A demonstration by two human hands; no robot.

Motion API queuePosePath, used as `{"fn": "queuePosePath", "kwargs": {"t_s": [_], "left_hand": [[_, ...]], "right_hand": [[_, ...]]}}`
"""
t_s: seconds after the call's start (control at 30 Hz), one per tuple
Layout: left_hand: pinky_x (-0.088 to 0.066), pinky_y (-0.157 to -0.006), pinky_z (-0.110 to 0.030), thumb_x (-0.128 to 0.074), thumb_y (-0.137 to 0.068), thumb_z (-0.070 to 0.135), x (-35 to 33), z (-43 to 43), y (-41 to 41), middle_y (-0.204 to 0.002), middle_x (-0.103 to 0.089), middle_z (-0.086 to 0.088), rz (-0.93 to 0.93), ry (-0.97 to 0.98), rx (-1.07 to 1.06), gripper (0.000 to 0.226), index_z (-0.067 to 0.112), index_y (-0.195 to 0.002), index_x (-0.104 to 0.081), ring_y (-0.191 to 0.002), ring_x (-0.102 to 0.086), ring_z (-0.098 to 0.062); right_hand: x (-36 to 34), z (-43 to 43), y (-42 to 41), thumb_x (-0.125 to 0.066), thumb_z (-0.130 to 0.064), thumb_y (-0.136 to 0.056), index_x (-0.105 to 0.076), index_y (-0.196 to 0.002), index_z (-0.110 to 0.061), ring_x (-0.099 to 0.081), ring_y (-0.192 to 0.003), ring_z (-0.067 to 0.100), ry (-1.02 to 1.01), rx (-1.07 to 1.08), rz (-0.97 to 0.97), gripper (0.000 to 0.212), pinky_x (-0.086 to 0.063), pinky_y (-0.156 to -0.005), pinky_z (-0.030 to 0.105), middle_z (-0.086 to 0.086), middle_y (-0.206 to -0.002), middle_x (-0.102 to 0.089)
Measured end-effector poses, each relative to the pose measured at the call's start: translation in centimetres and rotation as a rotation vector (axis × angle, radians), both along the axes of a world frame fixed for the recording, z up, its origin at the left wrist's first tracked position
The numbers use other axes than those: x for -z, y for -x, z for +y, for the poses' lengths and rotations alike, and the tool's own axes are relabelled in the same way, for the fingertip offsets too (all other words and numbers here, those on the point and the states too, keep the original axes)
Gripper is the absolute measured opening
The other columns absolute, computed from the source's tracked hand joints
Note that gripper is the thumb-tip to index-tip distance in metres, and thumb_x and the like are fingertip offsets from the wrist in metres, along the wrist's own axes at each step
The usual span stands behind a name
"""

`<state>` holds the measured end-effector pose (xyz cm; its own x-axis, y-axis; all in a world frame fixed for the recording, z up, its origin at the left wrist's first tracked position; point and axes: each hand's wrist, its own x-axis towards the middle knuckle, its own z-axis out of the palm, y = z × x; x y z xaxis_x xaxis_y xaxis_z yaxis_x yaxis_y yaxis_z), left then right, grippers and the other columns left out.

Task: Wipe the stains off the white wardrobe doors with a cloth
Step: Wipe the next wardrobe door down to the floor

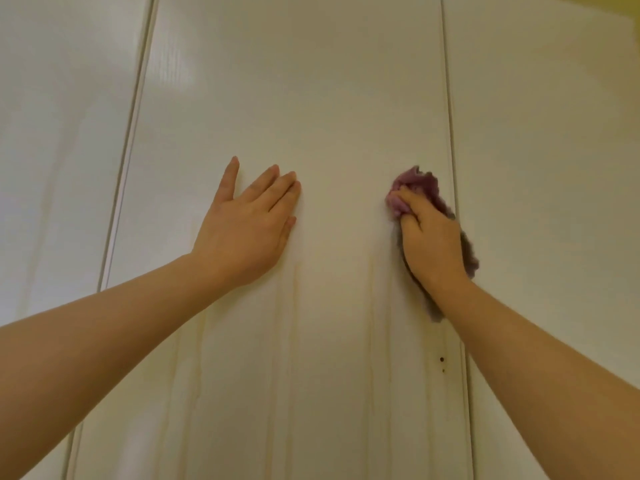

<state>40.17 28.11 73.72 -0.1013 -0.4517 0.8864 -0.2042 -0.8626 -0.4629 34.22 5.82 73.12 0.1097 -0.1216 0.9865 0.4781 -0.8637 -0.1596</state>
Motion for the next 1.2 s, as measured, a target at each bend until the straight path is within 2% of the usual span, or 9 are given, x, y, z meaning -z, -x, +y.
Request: {"fn": "queuePosePath", "kwargs": {"t_s": [0.13, 0.23, 0.33, 0.43, 0.63, 0.8, 0.9, 1.0, 1.2], "left_hand": [[-0.002, -0.111, -0.052, -0.013, -0.095, 0.034, 0.2, -0.1, 0.5, -0.144, -0.046, -0.01, 0.112, 0.038, -0.024, 0.062, 0.004, -0.138, -0.046, -0.138, -0.034, -0.03], [0.006, -0.111, -0.049, -0.009, -0.096, 0.036, 0.2, 0.0, 0.9, -0.149, -0.039, -0.006, 0.113, 0.026, -0.044, 0.064, 0.007, -0.142, -0.04, -0.142, -0.024, -0.029], [0.013, -0.111, -0.046, -0.006, -0.096, 0.037, 0.4, -0.1, 0.7, -0.155, -0.026, -0.001, 0.14, 0.077, -0.052, 0.062, 0.012, -0.149, -0.028, -0.146, -0.009, -0.024], [0.003, -0.111, -0.048, -0.018, -0.096, 0.033, 1.3, -0.2, 1.1, -0.149, -0.037, -0.01, 0.082, 0.086, 0.027, 0.058, 0.006, -0.144, -0.036, -0.141, -0.025, -0.031], [-0.005, -0.109, -0.052, -0.027, -0.096, 0.03, 2.6, 1.4, 0.9, -0.146, -0.041, -0.016, 0.034, 0.022, 0.026, 0.053, 0.002, -0.139, -0.042, -0.136, -0.035, -0.034], [-0.003, -0.109, -0.05, -0.027, -0.096, 0.031, 3.5, 2.7, 1.1, -0.146, -0.039, -0.017, 0.068, 0.062, 0.016, 0.055, 0.001, -0.14, -0.041, -0.136, -0.033, -0.034], [-0.006, -0.109, -0.051, -0.028, -0.096, 0.03, 4.3, 3.9, 1.0, -0.144, -0.042, -0.018, 0.076, 0.005, -0.019, 0.054, 0.0, -0.138, -0.043, -0.133, -0.038, -0.035], [-0.015, -0.108, -0.053, -0.03, -0.095, 0.028, 4.8, 4.8, 1.0, -0.14, -0.047, -0.018, 0.078, 0.02, -0.027, 0.051, 0.001, -0.136, -0.046, -0.128, -0.045, -0.036], [-0.019, -0.107, -0.051, -0.033, -0.094, 0.028, 6.1, 6.3, 1.0, -0.131, -0.054, -0.016, 0.079, 0.068, 0.007, 0.051, 0.004, -0.137, -0.045, -0.122, -0.046, -0.033]], "right_hand": [[5.7, 1.9, -1.5, -0.036, -0.001, -0.09, -0.055, -0.126, -0.003, -0.039, -0.124, 0.01, -0.04, 0.071, -0.05, 0.04, -0.023, -0.104, 0.013, 0.01, -0.131, -0.053], [5.5, 1.1, -0.9, -0.038, 0.001, -0.091, -0.056, -0.124, -0.004, -0.041, -0.119, 0.007, -0.004, 0.101, -0.02, 0.038, -0.018, -0.098, 0.003, 0.007, -0.129, -0.055], [2.0, 1.2, -0.8, -0.036, 0.001, -0.093, -0.06, -0.113, -0.004, -0.05, -0.118, 0.023, -0.059, 0.095, -0.019, 0.032, -0.027, -0.096, 0.012, 0.011, -0.121, -0.058], [5.5, 2.3, -1.8, -0.033, -0.002, -0.086, -0.057, -0.118, 0.002, -0.048, -0.122, 0.031, -0.007, 0.148, -0.005, 0.041, -0.032, -0.107, 0.033, 0.019, -0.123, -0.057], [5.9, 2.3, -1.0, -0.037, 0.003, -0.088, -0.053, -0.127, -0.001, -0.041, -0.128, 0.023, 0.074, 0.175, 0.056, 0.042, -0.013, -0.104, 0.012, 0.012, -0.135, -0.05], [7.7, 3.4, -1.9, -0.029, -0.006, -0.086, -0.054, -0.125, 0.004, -0.046, -0.125, 0.034, 0.141, 0.249, 0.043, 0.047, -0.026, -0.11, 0.034, 0.019, -0.131, -0.052], [8.1, 2.5, -1.6, -0.03, -0.009, -0.083, -0.056, -0.121, 0.006, -0.051, -0.119, 0.036, 0.253, 0.244, 0.03, 0.048, -0.023, -0.107, 0.028, 0.02, -0.127, -0.055], [4.1, 2.8, -1.4, -0.036, 0.0, -0.088, -0.049, -0.13, 0.001, -0.037, -0.132, 0.028, 0.125, 0.244, 0.054, 0.044, -0.013, -0.107, 0.018, 0.015, -0.14, -0.044], [10.3, 5.9, -2.2, -0.031, -0.012, -0.085, -0.055, -0.123, 0.004, -0.045, -0.125, 0.029, 0.339, 0.138, 0.042, 0.048, -0.021, -0.108, 0.027, 0.019, -0.128, -0.055]]}}
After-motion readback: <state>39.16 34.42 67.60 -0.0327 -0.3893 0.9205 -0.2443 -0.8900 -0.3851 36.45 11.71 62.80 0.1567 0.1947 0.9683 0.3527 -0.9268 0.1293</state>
